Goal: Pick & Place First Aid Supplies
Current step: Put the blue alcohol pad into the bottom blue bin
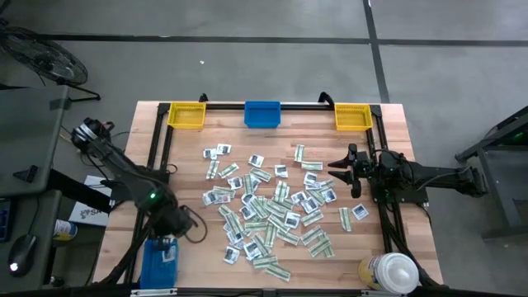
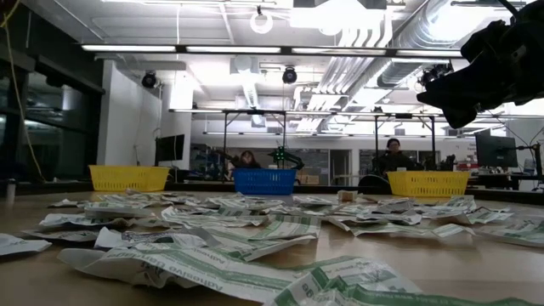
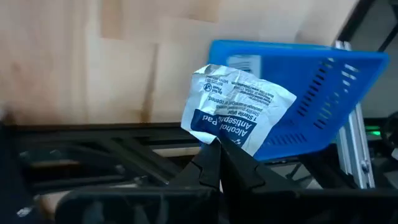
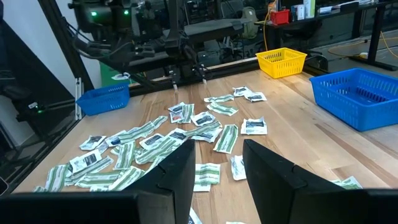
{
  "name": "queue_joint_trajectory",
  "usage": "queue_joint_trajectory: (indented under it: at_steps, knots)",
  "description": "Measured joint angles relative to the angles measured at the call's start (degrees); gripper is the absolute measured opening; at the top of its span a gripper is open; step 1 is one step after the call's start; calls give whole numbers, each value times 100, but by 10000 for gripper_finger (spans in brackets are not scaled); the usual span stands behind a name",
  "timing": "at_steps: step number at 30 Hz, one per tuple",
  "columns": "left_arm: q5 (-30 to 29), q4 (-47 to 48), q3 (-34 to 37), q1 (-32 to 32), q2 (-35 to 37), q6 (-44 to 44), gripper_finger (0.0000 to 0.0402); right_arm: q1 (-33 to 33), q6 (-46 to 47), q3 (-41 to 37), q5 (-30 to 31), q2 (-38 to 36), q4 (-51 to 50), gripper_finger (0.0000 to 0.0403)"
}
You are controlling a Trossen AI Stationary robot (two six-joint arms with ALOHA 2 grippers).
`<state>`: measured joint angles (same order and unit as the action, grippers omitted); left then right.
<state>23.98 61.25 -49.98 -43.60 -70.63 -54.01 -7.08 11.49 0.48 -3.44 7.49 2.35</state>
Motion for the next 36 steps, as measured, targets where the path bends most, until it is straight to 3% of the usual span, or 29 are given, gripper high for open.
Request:
queue_joint_trajectory:
  at_steps: [12, 29, 36]
  knots:
    - [159, -1156, -2, -1013, -423, -1305, 0, -1, 0, -1, 2, 0, 1, 129]
    - [600, -1820, -2, -1040, -1385, -2343, 3, 1, 0, 0, 0, 0, 0, 129]
    - [641, -1835, -2, -1039, -1394, -2785, 63, -1, 0, -1, 0, 0, 0, 129]
